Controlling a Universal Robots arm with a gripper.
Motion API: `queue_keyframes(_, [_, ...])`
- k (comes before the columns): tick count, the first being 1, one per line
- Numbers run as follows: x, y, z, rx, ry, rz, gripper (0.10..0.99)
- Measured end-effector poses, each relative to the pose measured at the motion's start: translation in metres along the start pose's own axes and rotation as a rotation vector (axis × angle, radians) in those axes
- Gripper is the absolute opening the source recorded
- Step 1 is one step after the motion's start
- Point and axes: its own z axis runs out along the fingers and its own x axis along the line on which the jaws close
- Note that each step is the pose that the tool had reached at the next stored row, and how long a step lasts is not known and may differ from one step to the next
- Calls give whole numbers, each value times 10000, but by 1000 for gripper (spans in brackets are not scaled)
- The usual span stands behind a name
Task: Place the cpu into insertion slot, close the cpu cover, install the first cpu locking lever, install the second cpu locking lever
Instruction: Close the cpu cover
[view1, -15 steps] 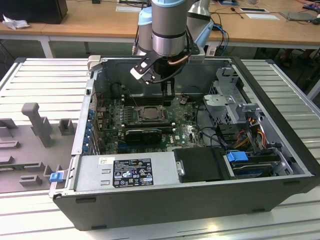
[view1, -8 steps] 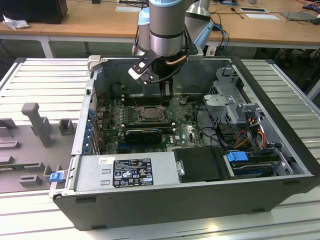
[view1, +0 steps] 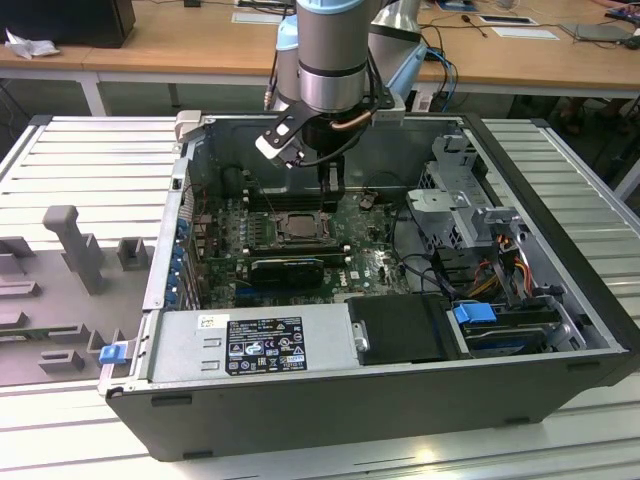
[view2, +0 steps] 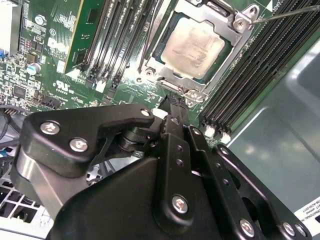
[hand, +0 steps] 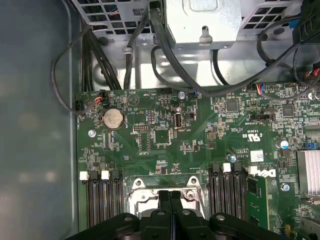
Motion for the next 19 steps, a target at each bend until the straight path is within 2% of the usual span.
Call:
queue_keyframes(6, [-4,-75,-1,0,8,0,106])
queue_keyframes(9, [-13,-109,39,-1,9,0,106])
queue_keyframes(10, [-19,-138,74,0,8,1,106])
queue_keyframes(13, [-27,-280,85,1,28,1,106])
queue_keyframes(19, [-31,-367,81,2,48,3,106])
